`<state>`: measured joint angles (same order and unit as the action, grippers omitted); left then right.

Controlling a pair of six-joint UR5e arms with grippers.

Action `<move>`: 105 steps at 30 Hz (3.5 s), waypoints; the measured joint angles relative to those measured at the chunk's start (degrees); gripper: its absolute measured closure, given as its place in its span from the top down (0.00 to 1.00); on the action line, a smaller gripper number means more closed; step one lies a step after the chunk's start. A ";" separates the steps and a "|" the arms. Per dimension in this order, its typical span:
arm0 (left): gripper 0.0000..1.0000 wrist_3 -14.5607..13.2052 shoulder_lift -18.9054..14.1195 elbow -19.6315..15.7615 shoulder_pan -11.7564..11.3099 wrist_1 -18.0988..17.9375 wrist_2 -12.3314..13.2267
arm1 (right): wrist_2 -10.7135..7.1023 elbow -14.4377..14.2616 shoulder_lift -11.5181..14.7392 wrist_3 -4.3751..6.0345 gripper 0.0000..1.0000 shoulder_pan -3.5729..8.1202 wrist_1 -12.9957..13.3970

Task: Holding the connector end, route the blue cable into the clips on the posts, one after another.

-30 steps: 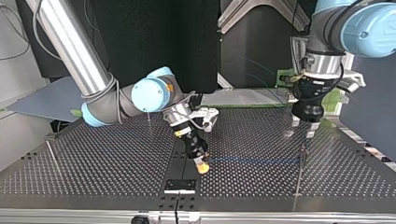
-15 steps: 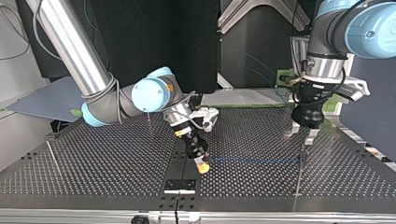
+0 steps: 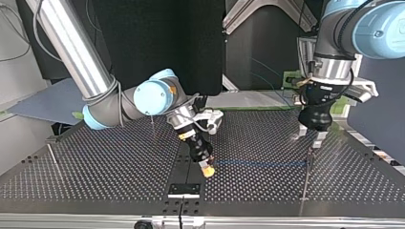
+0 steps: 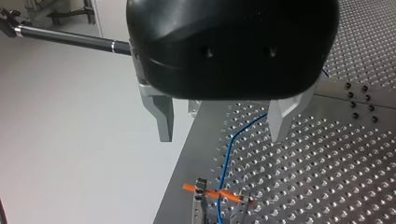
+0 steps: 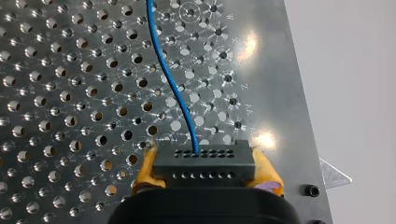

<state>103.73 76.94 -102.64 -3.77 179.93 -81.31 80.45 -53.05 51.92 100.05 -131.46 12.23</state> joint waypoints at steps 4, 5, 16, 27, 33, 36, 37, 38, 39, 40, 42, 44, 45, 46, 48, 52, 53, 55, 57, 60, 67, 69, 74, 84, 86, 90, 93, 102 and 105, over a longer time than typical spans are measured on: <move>1.00 0.56 -0.14 -0.01 0.03 -0.06 -0.09 | -0.02 0.00 0.00 -0.01 0.00 0.01 0.00; 1.00 0.76 -0.17 0.00 0.03 -0.07 -0.10 | -0.02 0.00 0.00 -0.01 0.00 0.02 0.00; 1.00 -0.63 -0.29 -0.01 0.58 -0.03 0.01 | -0.01 0.00 -0.01 0.13 0.00 -0.01 0.00; 1.00 -4.57 2.19 0.22 1.98 0.00 2.27 | 0.06 0.00 -0.01 0.27 0.00 -0.48 0.20; 1.00 -2.50 3.37 2.32 3.06 -2.64 2.47 | 0.06 0.01 0.02 0.04 0.00 -0.58 0.33; 1.00 -1.22 4.47 3.59 3.81 -3.72 2.79 | 0.06 0.11 0.05 -0.05 0.00 -0.72 0.36; 1.00 -0.68 4.99 4.14 4.12 -4.10 2.98 | 0.06 0.14 0.06 -0.06 0.00 -0.76 0.38; 1.00 -0.26 5.42 4.56 4.34 -4.40 3.03 | 0.06 0.19 0.07 -0.07 0.00 -0.80 0.40; 1.00 0.13 5.85 5.00 4.55 -4.74 2.99 | 0.06 0.25 0.07 -0.08 0.00 -0.83 0.41; 1.00 0.53 6.42 5.55 4.81 -5.23 2.88 | 0.06 0.31 0.08 -0.10 0.00 -0.87 0.40; 1.00 0.98 7.27 6.12 5.15 -5.91 2.75 | 0.07 0.45 0.15 -0.16 0.00 -0.96 0.35; 1.00 1.54 8.08 6.56 5.52 -6.68 2.70 | 0.06 0.55 0.32 -0.26 0.00 -1.08 0.30; 1.00 1.83 8.36 6.70 5.67 -7.04 2.70 | 0.06 0.57 0.40 -0.29 0.00 -1.15 0.31; 1.00 2.26 8.68 6.86 5.83 -7.48 2.70 | 0.06 0.58 0.48 -0.31 0.00 -1.22 0.31; 1.00 2.94 9.16 7.20 6.15 -8.09 2.74 | 0.07 0.60 0.64 -0.33 0.00 -1.39 0.33; 1.00 3.92 11.14 8.37 6.96 -9.00 2.70 | 0.06 0.61 0.75 -0.35 0.00 -1.53 0.30; 1.00 4.01 11.63 8.65 7.10 -9.12 2.64 | 0.06 0.61 0.75 -0.36 0.00 -1.56 0.25; 1.00 4.12 12.75 9.37 7.38 -9.29 2.41 | 0.06 0.62 0.76 -0.36 0.00 -1.63 0.16; 1.00 4.17 13.74 9.90 7.55 -9.35 1.98 | 0.06 0.62 0.80 -0.36 0.00 -1.69 0.12; 1.00 4.37 14.87 10.39 7.54 -9.39 0.83 | 0.07 0.62 0.85 -0.36 0.00 -1.72 0.07; 1.00 6.46 15.40 10.57 7.35 -9.41 -0.88 | 0.06 0.61 0.87 -0.33 0.00 -1.73 0.01; 1.00 6.70 15.42 10.58 7.34 -9.41 -0.81 | 0.06 0.62 0.87 -0.34 0.00 -1.72 0.00; 1.00 7.04 15.66 10.59 7.31 -9.47 -0.67 | 0.07 0.62 0.87 -0.28 0.00 -1.66 0.00; 1.00 5.04 16.66 10.68 7.08 -9.57 -1.97 | 0.01 0.61 0.89 -0.19 0.00 -1.50 -0.33; 1.00 4.03 16.66 10.73 6.94 -9.54 -2.36 | -0.01 0.61 0.89 -0.18 0.00 -1.43 -0.51; 1.00 1.81 16.67 10.79 7.10 -9.25 -3.56 | 0.01 0.60 0.88 -0.21 0.00 -1.27 -0.67; 1.00 0.31 16.69 10.79 7.35 -8.71 -4.42 | 0.05 0.61 0.87 -0.20 0.00 -1.23 -0.69; 1.00 -4.45 16.69 10.82 8.26 -8.47 -4.80 | 0.06 0.61 0.87 -0.11 0.00 -1.52 -0.71; 1.00 -6.14 16.69 10.82 8.47 -8.62 -5.26 | 0.06 0.61 0.87 -0.10 0.00 -1.60 -0.71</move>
<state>97.58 93.63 -91.83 4.69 171.30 -86.57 80.52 -52.45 52.79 99.95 -133.06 11.52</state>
